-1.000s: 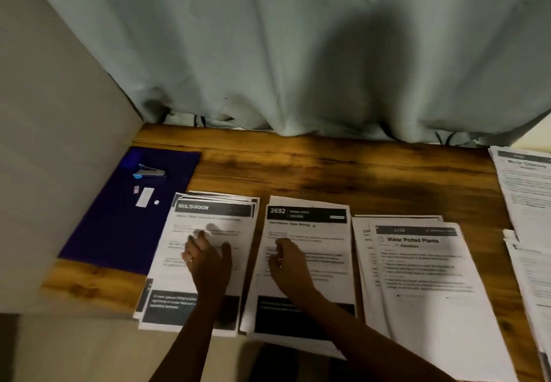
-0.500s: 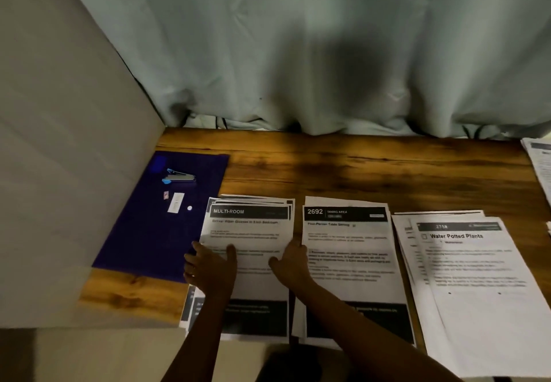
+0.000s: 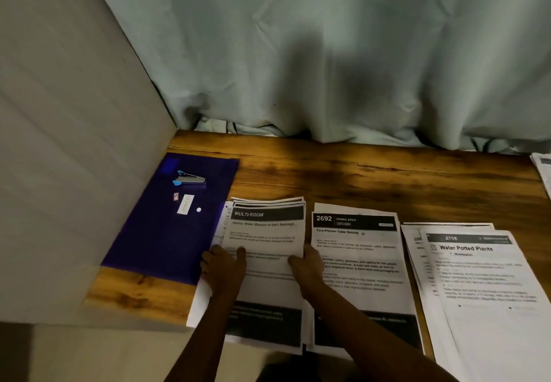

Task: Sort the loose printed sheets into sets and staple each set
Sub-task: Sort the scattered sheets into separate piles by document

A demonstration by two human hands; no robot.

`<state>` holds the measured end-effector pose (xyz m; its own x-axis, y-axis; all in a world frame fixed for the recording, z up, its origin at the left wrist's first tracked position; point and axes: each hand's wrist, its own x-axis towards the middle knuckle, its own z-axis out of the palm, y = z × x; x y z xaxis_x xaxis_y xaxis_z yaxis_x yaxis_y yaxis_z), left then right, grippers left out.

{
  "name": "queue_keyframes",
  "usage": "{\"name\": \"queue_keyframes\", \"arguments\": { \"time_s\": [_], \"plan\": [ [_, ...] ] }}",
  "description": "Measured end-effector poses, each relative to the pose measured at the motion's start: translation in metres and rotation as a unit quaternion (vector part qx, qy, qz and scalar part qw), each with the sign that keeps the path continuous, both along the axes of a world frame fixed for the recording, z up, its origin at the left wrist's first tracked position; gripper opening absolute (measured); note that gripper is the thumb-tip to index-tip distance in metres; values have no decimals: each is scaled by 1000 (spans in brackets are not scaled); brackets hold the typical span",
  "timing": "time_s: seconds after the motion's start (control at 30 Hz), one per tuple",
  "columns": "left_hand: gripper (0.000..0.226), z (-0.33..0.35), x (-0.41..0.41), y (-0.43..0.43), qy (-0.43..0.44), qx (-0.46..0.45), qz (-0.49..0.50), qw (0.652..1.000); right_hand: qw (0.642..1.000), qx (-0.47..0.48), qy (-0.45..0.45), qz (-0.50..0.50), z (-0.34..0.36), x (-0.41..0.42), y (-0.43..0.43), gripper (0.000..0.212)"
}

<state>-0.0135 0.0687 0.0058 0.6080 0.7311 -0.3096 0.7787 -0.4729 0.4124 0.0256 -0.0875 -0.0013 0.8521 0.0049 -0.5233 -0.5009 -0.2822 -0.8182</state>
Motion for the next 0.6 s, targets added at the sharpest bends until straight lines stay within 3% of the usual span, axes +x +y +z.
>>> {"name": "queue_keyframes", "arguments": {
  "time_s": [0.2,0.3,0.4,0.5,0.6],
  "plan": [
    [72,8,17,18,-143,-135,-18,980,995,13,-103,-2,29,11,-23,16],
    [50,25,29,19,-207,-288,-1,935,991,55,-121,10,44,27,-38,19],
    [39,38,39,18,-256,-361,-22,897,987,79,-138,7,55,44,-43,25],
    [18,59,51,17,-319,-332,-55,886,981,101,-165,12,71,60,-34,26],
    [20,84,61,24,-353,-257,-92,895,968,136,-209,2,93,71,-17,25]
  ]
}}
